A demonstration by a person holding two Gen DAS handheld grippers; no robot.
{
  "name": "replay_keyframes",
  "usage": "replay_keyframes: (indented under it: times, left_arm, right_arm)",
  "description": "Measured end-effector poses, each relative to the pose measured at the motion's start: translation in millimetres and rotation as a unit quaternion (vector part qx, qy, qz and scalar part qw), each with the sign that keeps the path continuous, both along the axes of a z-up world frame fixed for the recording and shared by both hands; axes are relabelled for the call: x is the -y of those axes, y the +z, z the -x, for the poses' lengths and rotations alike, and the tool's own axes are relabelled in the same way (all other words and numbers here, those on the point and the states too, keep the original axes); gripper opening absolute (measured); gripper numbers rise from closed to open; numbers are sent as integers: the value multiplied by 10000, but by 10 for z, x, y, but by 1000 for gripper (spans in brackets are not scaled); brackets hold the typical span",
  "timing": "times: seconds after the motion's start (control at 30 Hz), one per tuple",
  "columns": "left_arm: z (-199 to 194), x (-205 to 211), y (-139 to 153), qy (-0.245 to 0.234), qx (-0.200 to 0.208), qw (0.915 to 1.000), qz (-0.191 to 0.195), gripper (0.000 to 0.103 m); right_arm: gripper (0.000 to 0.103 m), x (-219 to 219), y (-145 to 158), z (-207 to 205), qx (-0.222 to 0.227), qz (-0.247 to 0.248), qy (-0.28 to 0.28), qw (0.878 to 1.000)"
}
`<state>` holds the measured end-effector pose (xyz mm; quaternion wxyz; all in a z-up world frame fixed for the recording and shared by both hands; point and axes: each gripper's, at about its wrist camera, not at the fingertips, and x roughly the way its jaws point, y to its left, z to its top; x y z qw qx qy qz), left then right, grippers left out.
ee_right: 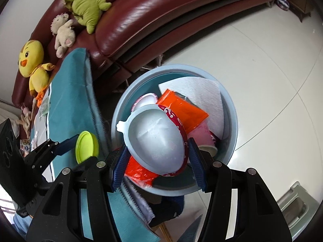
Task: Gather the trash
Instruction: 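Lift the lid and bowl and carry both over the bin, then open both tools to drop the lid and bowl into the bin, then move both open tools from the bin back over the table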
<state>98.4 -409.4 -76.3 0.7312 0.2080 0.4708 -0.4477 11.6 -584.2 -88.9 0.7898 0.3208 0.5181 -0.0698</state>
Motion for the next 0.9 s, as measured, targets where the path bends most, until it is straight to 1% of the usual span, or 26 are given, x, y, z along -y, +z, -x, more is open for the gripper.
replay_keyframes:
  times: [0.2, 0.33, 0.37, 0.4, 0.47, 0.53, 0.7, 0.9]
  left_arm:
    - [-20, 260, -171, -188, -240, 9995, -28, 57]
    - [-8, 367, -214, -287, -297, 9991, -1, 58]
    - [-8, 381, -222, -300, -299, 9991, -3, 62]
    - [1, 393, -232, -320, -301, 9990, -10, 64]
    - [9, 383, -235, -302, -257, 9992, -1, 75]
    - [13, 349, -237, -257, -234, 9994, 9, 78]
    - [-1, 242, -219, -153, -254, 9996, -16, 79]
    - [-7, 97, -120, 7, -207, 9998, 30, 82]
  right_arm:
    - [54, 100, -58, -78, -51, -35, -59, 10000]
    - [55, 154, -57, -134, -44, -1, -108, 9999]
    - [61, 166, -63, -140, -48, -1, -118, 9999]
    - [69, 172, -66, -141, -51, 13, -134, 9999]
    - [70, 177, -74, -145, -55, 22, -147, 9999]
    - [70, 179, -92, -130, -69, -15, -171, 9998]
    - [72, 181, -102, -85, -110, -33, -235, 9997]
    - [74, 143, -21, -22, -113, 2, -276, 9996]
